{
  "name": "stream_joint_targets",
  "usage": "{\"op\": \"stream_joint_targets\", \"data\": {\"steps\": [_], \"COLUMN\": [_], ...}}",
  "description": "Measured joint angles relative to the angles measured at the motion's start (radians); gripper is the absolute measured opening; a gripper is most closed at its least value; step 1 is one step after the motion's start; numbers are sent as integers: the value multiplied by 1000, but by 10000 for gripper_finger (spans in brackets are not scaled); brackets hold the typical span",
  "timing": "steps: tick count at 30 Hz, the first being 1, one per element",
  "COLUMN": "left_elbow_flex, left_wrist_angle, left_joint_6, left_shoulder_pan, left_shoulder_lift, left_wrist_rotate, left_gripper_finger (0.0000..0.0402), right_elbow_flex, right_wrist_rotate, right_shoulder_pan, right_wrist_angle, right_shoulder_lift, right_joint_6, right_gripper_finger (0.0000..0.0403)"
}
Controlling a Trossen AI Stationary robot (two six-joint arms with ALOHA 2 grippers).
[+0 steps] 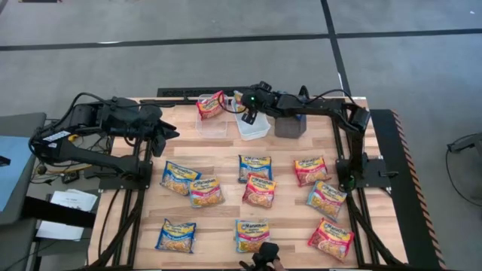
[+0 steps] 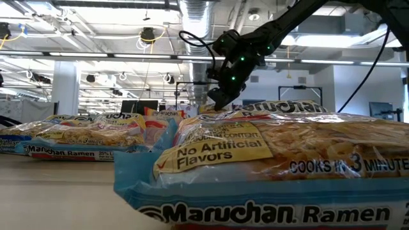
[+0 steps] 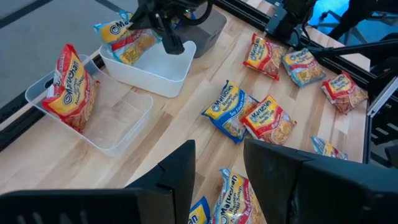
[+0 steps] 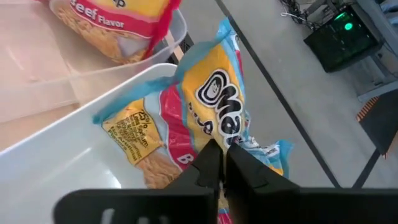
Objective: Sort Maruchan noodles
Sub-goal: Put the light blue noodle pack into the white bin, then adjust the white bin
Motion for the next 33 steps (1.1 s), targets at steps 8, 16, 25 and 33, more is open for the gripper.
{"op": "stream_joint_targets", "data": {"steps": [8,16,25,33], "left_elbow_flex": [0,0,0,0], "left_wrist_angle": [0,-21,-27,-27], "left_joint_6": [-1,-4,-16,-14], "left_shoulder_pan": [0,0,0,0], "left_shoulder_lift": [0,0,0,0], "left_wrist_rotate": [0,0,37,37], "left_gripper_finger": [123,123,123,123], "right_elbow_flex": [0,0,1,0], "right_wrist_rotate": [-1,17,-131,-344], "right_shoulder_pan": [-4,-3,82,121], "right_wrist_angle": [3,-29,-376,-564], "right_shoulder_lift": [0,-23,-176,-180], "right_joint_6": [0,44,227,264], "right_gripper_finger": [109,155,159,152]}}
